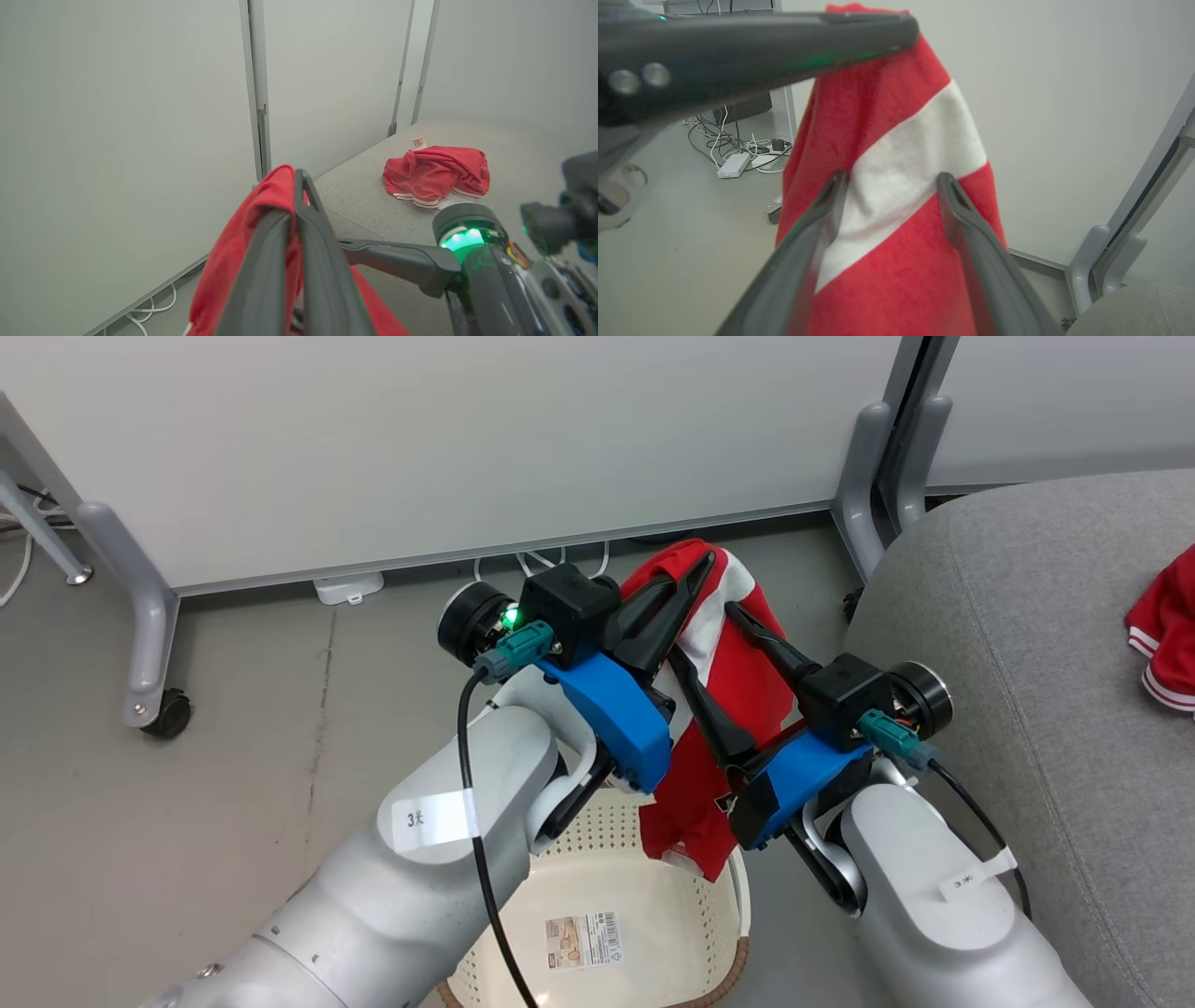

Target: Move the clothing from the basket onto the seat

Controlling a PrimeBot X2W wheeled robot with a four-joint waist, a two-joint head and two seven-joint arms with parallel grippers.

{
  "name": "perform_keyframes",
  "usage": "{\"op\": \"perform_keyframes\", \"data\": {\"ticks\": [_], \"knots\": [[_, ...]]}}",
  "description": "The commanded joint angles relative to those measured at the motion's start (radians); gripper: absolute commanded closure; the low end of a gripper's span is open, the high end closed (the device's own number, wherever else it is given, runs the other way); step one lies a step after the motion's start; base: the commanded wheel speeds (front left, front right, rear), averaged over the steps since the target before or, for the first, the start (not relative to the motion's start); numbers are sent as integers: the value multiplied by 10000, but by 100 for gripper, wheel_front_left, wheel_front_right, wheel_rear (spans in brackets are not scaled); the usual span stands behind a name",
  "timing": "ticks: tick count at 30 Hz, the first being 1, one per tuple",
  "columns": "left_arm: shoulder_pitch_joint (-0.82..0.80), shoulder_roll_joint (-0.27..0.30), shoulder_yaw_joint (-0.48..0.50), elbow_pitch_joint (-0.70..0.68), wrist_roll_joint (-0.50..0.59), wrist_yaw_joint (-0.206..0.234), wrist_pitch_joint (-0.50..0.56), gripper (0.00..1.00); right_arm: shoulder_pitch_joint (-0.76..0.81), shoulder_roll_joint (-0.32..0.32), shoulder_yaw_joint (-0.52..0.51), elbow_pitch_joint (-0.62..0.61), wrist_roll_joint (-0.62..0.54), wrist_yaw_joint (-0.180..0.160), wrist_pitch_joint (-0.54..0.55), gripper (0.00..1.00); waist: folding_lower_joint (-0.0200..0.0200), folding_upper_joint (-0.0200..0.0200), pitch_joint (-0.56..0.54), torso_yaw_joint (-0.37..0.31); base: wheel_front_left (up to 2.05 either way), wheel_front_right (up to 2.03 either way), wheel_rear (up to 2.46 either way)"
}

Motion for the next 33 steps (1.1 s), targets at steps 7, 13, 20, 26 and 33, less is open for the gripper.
{"op": "perform_keyframes", "data": {"ticks": [7, 13, 20, 26, 33], "knots": [[-201, -91, -182, -295, -96, -40, -50, 100, -440, -12, -69, 597, 137, 1, 0, 0, 0, 0, 8, 168, 0, 0, 0], [-221, -147, -343, -535, -191, -13, -50, 100, -612, -11, -4, 787, 443, 1, 0, 0, 0, 0, -44, 267, 0, 0, 0], [-257, -159, -501, -708, -299, 70, -50, 100, -673, -11, 129, 656, 645, 1, 0, 0, 0, 0, -90, 340, 0, 0, 0], [-229, -164, -557, -805, -335, 119, -50, 100, -604, -11, 174, 647, 797, 1, 0, 100, 0, 0, -135, 357, 0, 0, 0], [-187, -167, -521, -841, -361, 174, -50, 100, -546, -11, 241, 711, 845, 1, 0, 100, 0, 0, -135, 328, 0, 0, 0]]}}
